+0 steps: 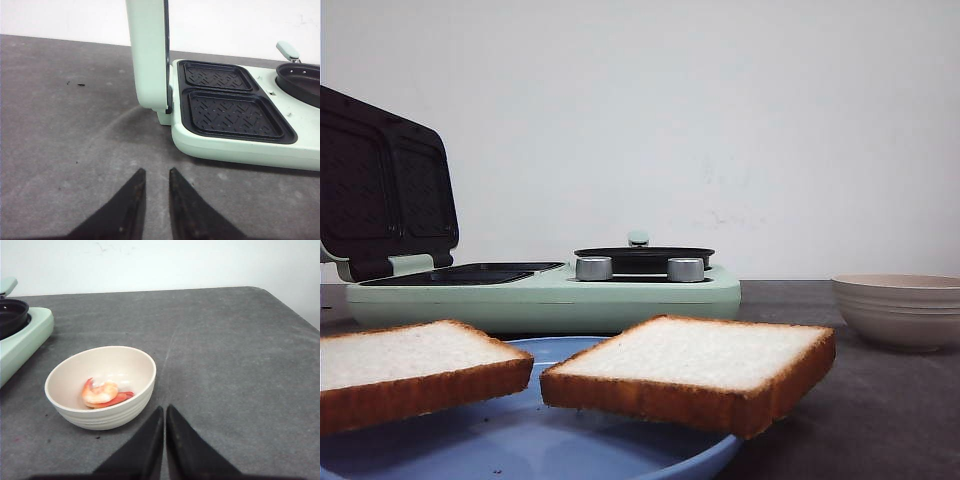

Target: Make breakfast with bread and shrimp

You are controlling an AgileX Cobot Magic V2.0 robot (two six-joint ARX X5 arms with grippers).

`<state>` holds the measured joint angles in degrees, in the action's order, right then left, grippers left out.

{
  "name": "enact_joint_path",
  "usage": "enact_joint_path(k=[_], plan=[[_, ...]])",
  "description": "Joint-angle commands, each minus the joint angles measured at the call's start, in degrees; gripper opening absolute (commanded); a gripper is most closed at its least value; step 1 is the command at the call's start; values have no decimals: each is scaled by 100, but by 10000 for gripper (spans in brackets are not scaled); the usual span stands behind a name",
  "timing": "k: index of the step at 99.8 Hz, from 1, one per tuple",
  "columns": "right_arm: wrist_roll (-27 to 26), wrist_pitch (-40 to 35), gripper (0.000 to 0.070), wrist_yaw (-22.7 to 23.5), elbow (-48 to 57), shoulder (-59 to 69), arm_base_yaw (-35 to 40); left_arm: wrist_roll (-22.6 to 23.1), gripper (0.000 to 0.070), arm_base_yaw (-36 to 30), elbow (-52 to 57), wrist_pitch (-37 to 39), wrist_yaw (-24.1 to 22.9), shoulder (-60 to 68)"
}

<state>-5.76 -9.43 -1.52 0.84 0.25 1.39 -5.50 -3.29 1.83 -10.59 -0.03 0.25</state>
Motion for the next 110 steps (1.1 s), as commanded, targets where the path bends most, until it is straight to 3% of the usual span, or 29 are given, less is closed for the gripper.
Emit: enact_joint_path(k=[1, 20, 40, 51, 67, 81, 99, 110], plan=[[35, 61, 0, 2, -15, -4, -2, -15, 0, -11, -103, -15, 2, -7], [-50, 94, 0, 9, -15, -4, -2, -15, 0, -11, -103, -15, 2, -7], [-673, 706, 0, 50, -15, -4, -2, -81, 0, -11, -103, -11, 39, -7], [-1359, 1117, 0, 240, -15, -4, -2, -791, 0, -11, -103, -9, 157, -7], [-2002, 1412, 0, 433, -4, -4, -2, -2387, 0, -11, -81, -24, 603, -7], [-2074, 1384, 0, 682, 372, -2, -2, -2844, 4, -11, 247, -20, 1064, 0], [-1384, 1008, 0, 713, 1451, 254, 7, -2682, 6, -9, 1276, -177, 855, 411], [-935, 562, 0, 708, 2192, 726, 103, -2026, 5, -11, 2177, -369, 949, 1147]])
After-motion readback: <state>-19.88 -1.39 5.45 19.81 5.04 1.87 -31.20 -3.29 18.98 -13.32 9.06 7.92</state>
